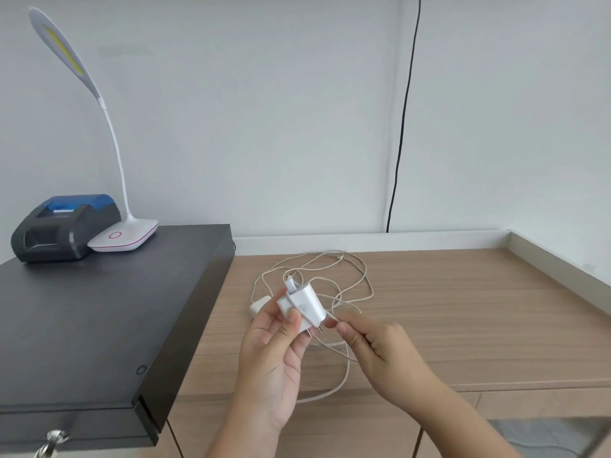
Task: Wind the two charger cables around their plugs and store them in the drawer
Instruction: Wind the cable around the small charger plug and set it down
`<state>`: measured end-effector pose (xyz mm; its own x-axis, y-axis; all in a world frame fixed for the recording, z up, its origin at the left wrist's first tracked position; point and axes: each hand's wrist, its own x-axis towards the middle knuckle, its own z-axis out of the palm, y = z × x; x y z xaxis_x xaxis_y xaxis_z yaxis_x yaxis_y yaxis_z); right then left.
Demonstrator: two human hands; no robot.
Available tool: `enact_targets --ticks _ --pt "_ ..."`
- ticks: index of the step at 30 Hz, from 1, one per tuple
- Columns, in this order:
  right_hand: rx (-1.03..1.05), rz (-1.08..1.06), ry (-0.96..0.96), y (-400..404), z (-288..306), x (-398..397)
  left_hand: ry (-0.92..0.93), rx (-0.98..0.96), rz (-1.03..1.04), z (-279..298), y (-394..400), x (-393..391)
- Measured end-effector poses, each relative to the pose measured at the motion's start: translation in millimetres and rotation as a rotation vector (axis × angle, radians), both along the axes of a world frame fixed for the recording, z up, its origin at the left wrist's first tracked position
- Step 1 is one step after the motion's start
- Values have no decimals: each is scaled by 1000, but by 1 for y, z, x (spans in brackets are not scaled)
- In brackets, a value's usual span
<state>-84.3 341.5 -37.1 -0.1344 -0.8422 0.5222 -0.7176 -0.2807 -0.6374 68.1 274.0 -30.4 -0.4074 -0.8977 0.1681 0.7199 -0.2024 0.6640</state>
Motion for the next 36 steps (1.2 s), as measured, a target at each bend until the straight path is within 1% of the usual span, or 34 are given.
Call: enact_targets --ticks 5,8,11,15,18,20,21,25,28,31,36 --pt "33 -20 230 9 -3 4 -23 58 62 -11 -3 -7" --pt "38 26 237 14 6 5 -38 61 153 -14 -7 -8" --pt "47 58 300 14 10 6 -17 101 251 -13 -14 -7" --pt "84 77 353 10 4 12 -1 171 290 -16 -21 -5" --pt "84 58 363 9 2 12 -30 169 299 -20 -25 -4" --pt "66 63 344 8 5 11 -92 116 330 -25 -25 -3" --pt "50 58 346 8 7 10 -152 74 361 -28 -26 -3" --pt "4 63 398 6 25 4 -465 -217 447 -42 -21 -3" --pt "-7 103 445 2 40 -4 -594 -421 462 -48 -17 -2" --pt "33 113 466 -3 50 -15 -635 -511 440 -48 -12 1" --pt "62 188 482 -15 58 -21 -612 -570 325 -42 0 6"
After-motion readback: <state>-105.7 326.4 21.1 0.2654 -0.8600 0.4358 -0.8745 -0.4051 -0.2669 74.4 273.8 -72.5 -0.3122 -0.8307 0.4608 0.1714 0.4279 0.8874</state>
